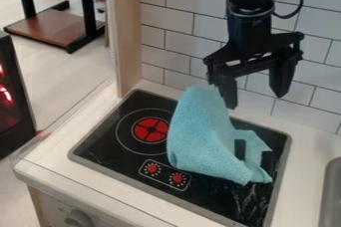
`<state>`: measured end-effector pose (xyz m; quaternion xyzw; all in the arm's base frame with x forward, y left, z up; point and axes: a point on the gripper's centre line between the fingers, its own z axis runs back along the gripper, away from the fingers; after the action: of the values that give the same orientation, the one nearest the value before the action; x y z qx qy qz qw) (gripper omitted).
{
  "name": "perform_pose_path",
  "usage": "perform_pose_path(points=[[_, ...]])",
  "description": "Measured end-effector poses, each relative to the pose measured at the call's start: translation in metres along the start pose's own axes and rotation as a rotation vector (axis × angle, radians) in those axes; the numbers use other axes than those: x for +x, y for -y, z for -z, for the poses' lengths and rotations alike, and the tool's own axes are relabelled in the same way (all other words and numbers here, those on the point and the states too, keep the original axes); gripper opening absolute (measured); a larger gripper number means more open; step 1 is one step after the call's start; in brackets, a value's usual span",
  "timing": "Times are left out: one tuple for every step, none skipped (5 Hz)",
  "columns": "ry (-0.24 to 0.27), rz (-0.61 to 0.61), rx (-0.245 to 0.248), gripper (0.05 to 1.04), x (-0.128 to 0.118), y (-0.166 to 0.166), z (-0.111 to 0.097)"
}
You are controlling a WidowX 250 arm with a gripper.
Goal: Moved the cloth right to left
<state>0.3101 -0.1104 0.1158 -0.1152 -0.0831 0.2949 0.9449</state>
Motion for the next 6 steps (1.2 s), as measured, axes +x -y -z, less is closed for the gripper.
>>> perform_pose_path(points=[[-0.014,-0.008,0.024,0.999,-0.002,-0.006,0.007],[0.013,-0.078,0.077,0.999,0.001,-0.028,0.020],[0.051,-0.141,0.085,0.999,0.011,-0.041,0.025],[0.092,-0.191,0.085,0.999,0.022,-0.052,0.030],[0.076,-0.229,0.096,0.999,0.029,-0.061,0.048],[0.044,-0.241,0.085,0.999,0.036,-0.064,0.071]])
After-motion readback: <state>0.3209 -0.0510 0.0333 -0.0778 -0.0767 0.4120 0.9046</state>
